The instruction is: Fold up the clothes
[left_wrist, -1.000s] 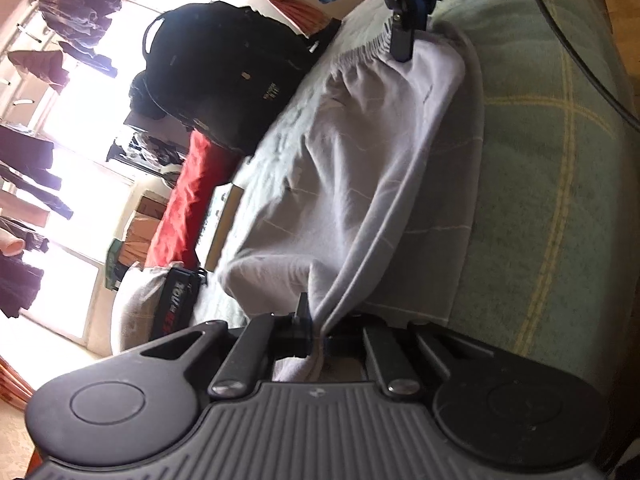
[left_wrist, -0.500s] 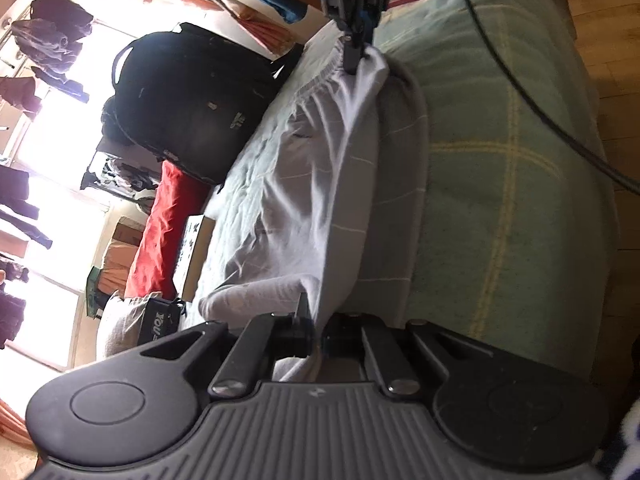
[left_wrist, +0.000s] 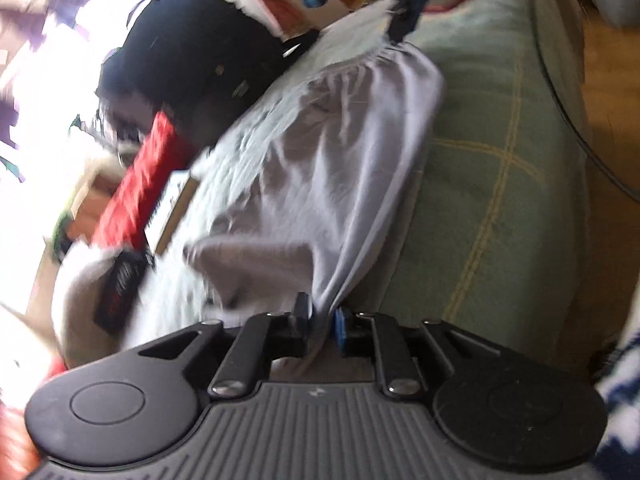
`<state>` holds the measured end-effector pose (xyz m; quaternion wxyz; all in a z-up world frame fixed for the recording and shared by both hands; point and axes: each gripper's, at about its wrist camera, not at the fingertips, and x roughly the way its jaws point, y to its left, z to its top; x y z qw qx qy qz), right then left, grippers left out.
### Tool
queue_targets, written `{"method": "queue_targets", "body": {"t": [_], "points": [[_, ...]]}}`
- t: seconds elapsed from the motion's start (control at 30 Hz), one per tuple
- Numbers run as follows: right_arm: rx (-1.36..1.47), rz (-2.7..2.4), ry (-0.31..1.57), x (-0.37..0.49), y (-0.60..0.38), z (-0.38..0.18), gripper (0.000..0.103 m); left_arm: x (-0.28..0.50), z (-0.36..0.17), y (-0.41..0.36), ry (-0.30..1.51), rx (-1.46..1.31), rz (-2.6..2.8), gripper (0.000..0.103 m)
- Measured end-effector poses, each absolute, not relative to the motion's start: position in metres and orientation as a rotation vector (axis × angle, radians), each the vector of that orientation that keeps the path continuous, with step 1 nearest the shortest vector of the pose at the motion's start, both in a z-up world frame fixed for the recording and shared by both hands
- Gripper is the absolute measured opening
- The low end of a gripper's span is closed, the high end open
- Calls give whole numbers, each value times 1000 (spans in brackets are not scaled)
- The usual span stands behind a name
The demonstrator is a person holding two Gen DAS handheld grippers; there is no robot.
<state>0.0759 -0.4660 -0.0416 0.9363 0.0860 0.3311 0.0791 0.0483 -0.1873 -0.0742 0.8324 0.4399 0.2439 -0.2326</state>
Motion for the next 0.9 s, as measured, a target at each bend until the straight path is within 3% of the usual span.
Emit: {"method": "queue_targets", "body": {"t": [0.23,0.33,0.37,0.67,0.9], "points": [[72,251,565,67,-441,-14,49,53,-30,-136,587,618,-450,28],[67,331,574,77,-420,-16,51,67,-22,-117,615,483,-396,41],[65,353,580,81,-413,-17,51,73,-22,-108,634,425,-380,41],[70,473,622,103,-380,-24,59,139,-57,-5,851,-287,-304,49],[95,501,672,132,-358,-34,60,173,-90,41,858,-640,-336,52]]}}
